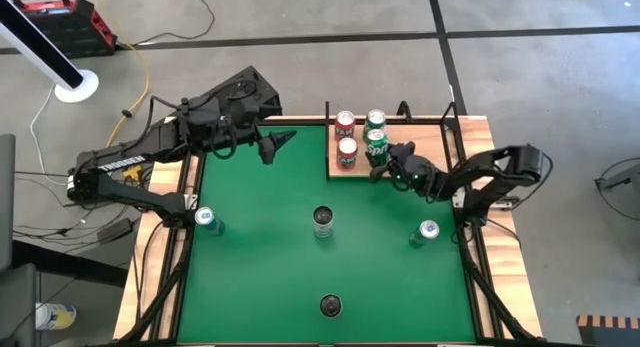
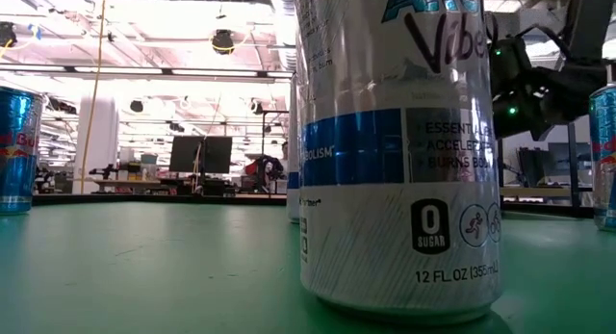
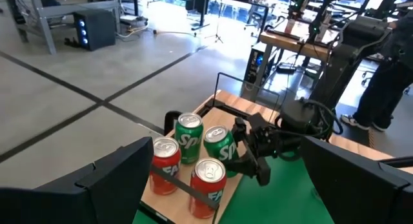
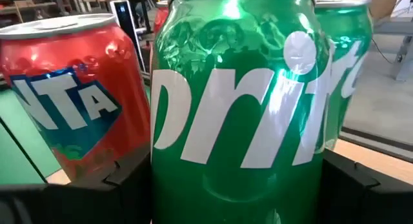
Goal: Place canned beverage on shelf
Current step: Put the green soda can on the shelf aligned with the other green soda can
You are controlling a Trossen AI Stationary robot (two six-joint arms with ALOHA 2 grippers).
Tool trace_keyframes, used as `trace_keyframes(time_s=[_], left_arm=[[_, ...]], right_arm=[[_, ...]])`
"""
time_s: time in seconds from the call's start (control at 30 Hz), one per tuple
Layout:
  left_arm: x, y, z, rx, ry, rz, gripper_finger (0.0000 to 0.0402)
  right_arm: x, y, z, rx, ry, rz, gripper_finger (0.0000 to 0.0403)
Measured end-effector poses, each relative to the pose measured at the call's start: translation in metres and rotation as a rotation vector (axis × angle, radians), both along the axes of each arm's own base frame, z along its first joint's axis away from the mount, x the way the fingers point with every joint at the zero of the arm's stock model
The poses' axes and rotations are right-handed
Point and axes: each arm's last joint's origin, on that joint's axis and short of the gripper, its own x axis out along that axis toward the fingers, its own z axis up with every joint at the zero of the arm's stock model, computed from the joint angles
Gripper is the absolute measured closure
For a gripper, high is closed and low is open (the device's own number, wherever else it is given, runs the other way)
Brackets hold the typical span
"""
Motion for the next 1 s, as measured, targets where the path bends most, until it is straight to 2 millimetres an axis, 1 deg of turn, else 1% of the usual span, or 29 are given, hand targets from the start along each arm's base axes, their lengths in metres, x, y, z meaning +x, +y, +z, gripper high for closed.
trace_keyframes(time_s=[0.27,0.43,0.5,0.6,0.67,0.87,1.0], left_arm=[[-0.0001,0.0001,0.0,-0.019,-0.01,0.008,0.0025],[-0.0002,0.0002,-0.0004,-0.027,-0.01,0.01,0.0025],[-0.0002,0.0002,-0.001,-0.03,-0.005,0.011,0.0025],[-0.0005,0.0003,-0.0023,-0.044,0.003,0.017,0.0025],[-0.0005,0.0003,-0.0022,-0.044,0.002,0.018,0.0025],[-0.0005,0.0003,-0.0022,-0.044,0.001,0.019,0.0025],[-0.0005,0.0004,-0.0022,-0.044,0.001,0.019,0.0025]], right_arm=[[0.0045,-0.0004,-0.0089,-0.013,-0.02,0.007,0.0078],[0.0058,-0.0006,-0.0106,-0.034,-0.022,0.012,0.0078],[0.0057,-0.0006,-0.0105,-0.035,-0.023,0.012,0.0064],[0.0058,-0.0006,-0.0096,-0.039,-0.029,0.01,0.0028],[0.0058,-0.0007,-0.0089,-0.041,-0.033,0.008,0.0015],[0.0057,-0.0007,-0.0096,-0.039,-0.026,0.006,0.0027],[0.0066,0.0016,-0.0097,-0.039,-0.026,0.015,0.0028]])
